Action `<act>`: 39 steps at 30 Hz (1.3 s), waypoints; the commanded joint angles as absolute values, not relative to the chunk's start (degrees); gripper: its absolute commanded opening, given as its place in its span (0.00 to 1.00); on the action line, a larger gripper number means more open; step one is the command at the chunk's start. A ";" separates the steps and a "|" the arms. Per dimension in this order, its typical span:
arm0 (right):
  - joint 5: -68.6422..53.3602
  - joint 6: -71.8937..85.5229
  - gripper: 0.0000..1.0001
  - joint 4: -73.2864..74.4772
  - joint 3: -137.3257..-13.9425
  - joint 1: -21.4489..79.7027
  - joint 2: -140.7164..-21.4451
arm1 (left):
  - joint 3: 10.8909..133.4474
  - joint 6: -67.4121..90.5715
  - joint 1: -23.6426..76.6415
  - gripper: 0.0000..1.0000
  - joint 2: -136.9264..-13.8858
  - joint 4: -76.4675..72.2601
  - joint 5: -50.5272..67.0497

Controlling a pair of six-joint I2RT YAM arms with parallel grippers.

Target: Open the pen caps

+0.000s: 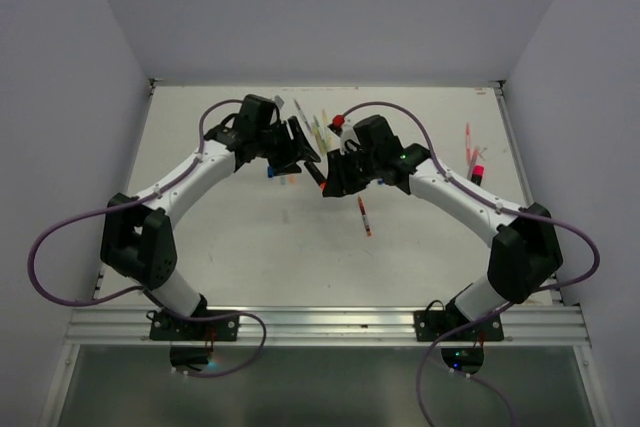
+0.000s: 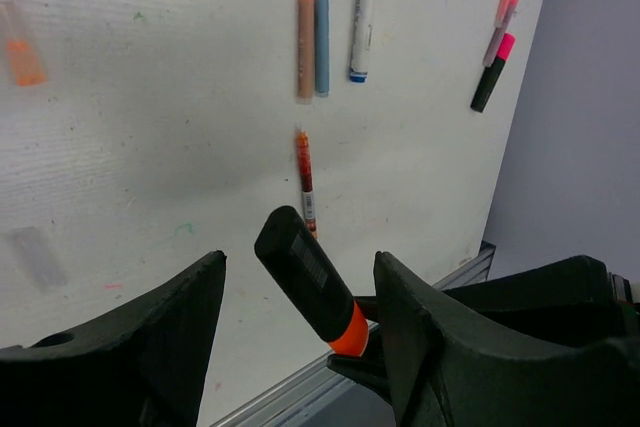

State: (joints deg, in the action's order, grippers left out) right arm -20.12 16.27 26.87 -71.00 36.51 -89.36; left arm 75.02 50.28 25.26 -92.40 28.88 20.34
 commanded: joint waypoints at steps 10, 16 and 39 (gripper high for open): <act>-21.62 17.40 0.00 25.14 -72.16 36.83 -84.99 | 80.95 50.89 25.22 0.63 -95.18 30.94 18.98; -21.97 18.01 0.00 24.70 -72.77 36.91 -85.52 | 81.47 51.06 25.66 0.61 -95.28 30.94 19.42; -36.37 26.71 0.34 26.10 -75.41 31.47 -87.28 | 77.53 48.87 24.87 0.00 -95.54 20.32 31.96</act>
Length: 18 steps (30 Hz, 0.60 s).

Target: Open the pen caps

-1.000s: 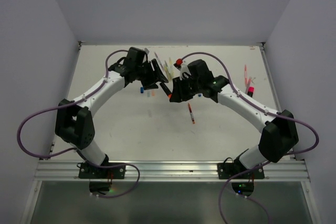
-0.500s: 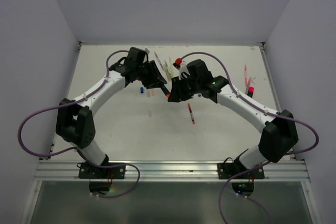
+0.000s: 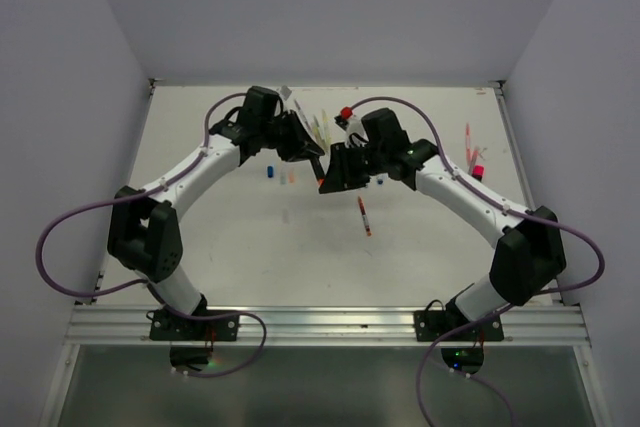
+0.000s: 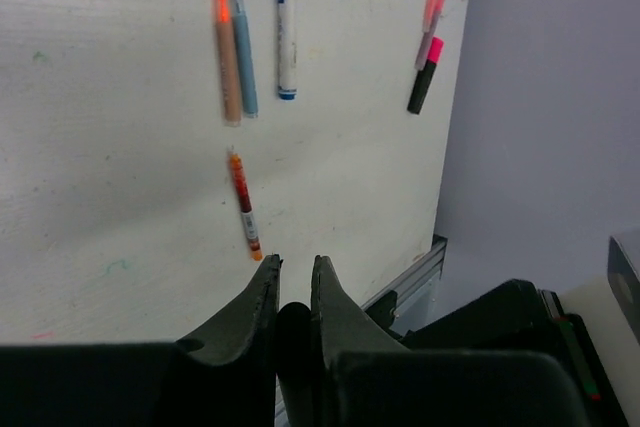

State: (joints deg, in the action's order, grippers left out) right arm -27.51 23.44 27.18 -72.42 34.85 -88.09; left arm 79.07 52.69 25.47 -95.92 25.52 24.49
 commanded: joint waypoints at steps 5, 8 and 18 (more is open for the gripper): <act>-44.97 26.10 0.41 25.05 -76.11 28.04 -86.40 | 74.09 47.38 23.82 0.00 -95.80 12.76 41.64; -47.63 28.21 0.45 22.26 -75.07 27.33 -86.31 | 73.74 46.67 23.82 0.00 -95.98 10.48 44.28; -49.49 35.50 0.48 13.80 -72.16 27.33 -86.49 | 68.65 54.49 23.82 0.00 -93.69 -5.09 49.57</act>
